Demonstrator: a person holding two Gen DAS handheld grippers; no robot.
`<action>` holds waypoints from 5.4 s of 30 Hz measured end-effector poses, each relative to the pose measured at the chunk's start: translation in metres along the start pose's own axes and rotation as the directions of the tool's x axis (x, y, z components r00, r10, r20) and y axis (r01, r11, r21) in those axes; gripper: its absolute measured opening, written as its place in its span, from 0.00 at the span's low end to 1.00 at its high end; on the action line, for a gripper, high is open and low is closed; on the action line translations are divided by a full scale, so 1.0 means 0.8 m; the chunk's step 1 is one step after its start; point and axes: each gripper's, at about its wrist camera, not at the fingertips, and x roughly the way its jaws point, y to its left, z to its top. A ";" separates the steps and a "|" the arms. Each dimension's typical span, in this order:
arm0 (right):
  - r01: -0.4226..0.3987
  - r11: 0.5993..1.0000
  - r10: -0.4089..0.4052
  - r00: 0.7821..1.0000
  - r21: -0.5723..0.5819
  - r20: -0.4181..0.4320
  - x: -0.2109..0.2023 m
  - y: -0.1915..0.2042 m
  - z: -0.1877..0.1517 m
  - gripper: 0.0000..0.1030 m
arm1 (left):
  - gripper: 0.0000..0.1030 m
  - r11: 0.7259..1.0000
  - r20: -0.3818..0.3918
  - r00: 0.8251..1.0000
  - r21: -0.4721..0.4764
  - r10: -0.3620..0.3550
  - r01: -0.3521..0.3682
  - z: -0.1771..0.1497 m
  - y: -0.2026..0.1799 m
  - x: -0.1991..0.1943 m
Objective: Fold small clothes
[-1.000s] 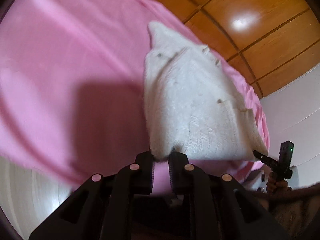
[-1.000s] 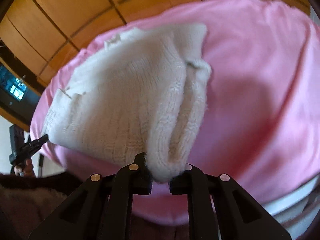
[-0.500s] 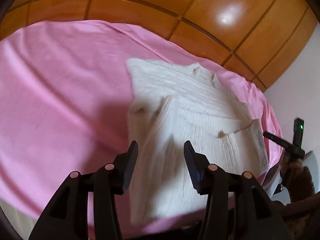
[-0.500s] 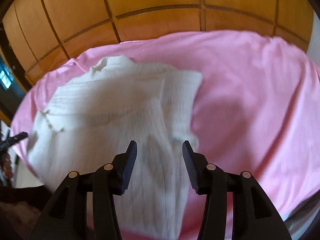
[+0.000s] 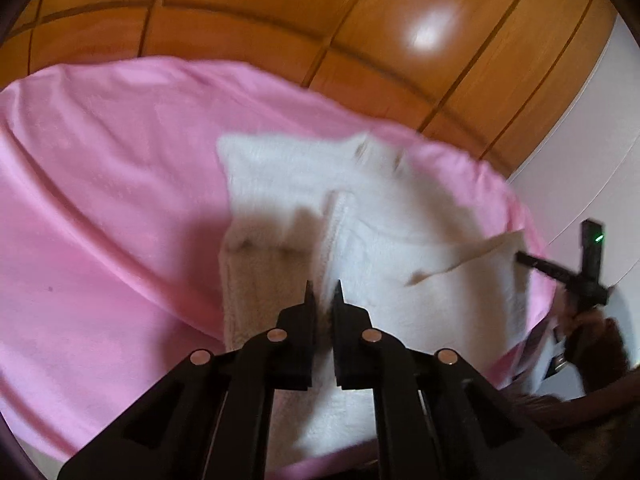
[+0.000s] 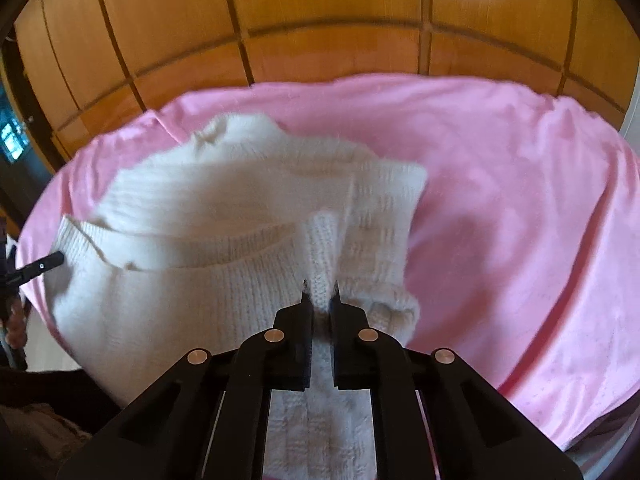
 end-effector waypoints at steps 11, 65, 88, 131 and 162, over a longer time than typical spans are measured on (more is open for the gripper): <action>0.015 0.997 -0.029 0.983 0.076 0.179 0.017 -0.025 0.135 0.05 | 0.05 0.999 0.140 0.989 0.024 0.040 -0.044 0.137 -0.006 0.012; -0.037 0.997 0.035 0.999 0.060 0.031 0.214 0.055 0.135 0.00 | 0.44 0.994 -0.057 0.993 -0.014 0.103 -0.104 0.167 -0.011 0.202; -0.079 0.997 0.081 0.991 -0.024 0.107 0.175 0.117 0.139 0.04 | 0.00 0.990 0.048 0.990 0.050 0.131 -0.133 0.165 -0.039 0.189; -0.105 0.994 0.103 0.991 0.013 0.087 0.143 0.121 0.076 0.71 | 0.52 0.938 0.097 0.934 -0.003 0.345 -0.346 0.091 -0.029 0.093; -0.097 0.990 0.099 0.995 -0.100 0.014 0.146 0.149 -0.011 0.76 | 0.05 0.968 -0.055 0.982 -0.166 0.180 -0.187 0.000 0.040 0.070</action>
